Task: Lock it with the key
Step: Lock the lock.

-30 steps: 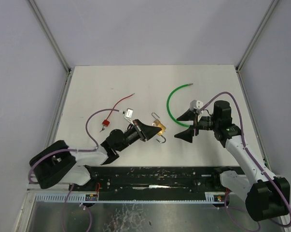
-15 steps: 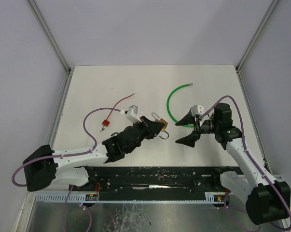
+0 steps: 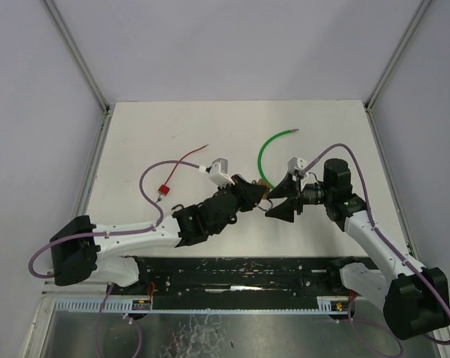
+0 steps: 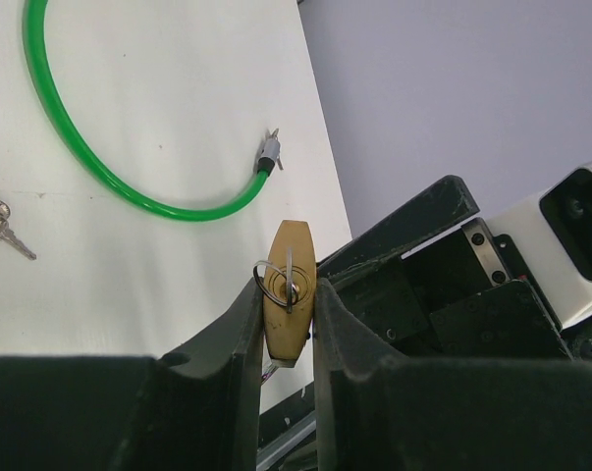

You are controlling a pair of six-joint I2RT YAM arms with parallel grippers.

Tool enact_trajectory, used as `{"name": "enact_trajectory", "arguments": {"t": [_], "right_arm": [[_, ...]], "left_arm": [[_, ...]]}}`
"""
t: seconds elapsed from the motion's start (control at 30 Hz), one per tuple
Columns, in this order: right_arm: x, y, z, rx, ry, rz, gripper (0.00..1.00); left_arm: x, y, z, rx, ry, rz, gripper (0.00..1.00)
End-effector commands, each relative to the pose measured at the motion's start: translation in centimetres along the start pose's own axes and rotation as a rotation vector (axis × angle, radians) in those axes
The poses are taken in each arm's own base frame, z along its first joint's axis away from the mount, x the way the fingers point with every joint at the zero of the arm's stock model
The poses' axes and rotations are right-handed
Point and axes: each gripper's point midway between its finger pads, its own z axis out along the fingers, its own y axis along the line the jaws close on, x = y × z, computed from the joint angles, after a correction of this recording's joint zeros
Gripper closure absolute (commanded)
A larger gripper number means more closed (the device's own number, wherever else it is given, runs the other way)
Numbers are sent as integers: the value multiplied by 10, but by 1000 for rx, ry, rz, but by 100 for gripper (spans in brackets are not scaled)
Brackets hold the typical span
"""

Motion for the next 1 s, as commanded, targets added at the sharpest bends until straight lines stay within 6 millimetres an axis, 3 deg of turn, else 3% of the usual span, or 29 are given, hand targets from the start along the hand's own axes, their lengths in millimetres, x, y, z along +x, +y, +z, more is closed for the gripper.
{"name": "enact_trajectory", "arguments": {"t": [0.0,0.47,0.63,0.87,0.97], "right_arm": [[-4,1,6,-11,-8,-3,29],[5,-3,11,2,29,-10,44],[5,-2,12,-6,35,-7,62],[-1,6,12,-51,20,-35,98],[-7,10,11,-60,8,-65,100]], "left_arm": [[-26,-31,-1,45,-94,-44,100],[-33,-49,-9,97,-98,-54,100],[-35,-53,-12,115,-98,-54,100],[-36,-58,-15,142,-92,-44,100],[-35,-57,-16,150,-89,-46,100]]}}
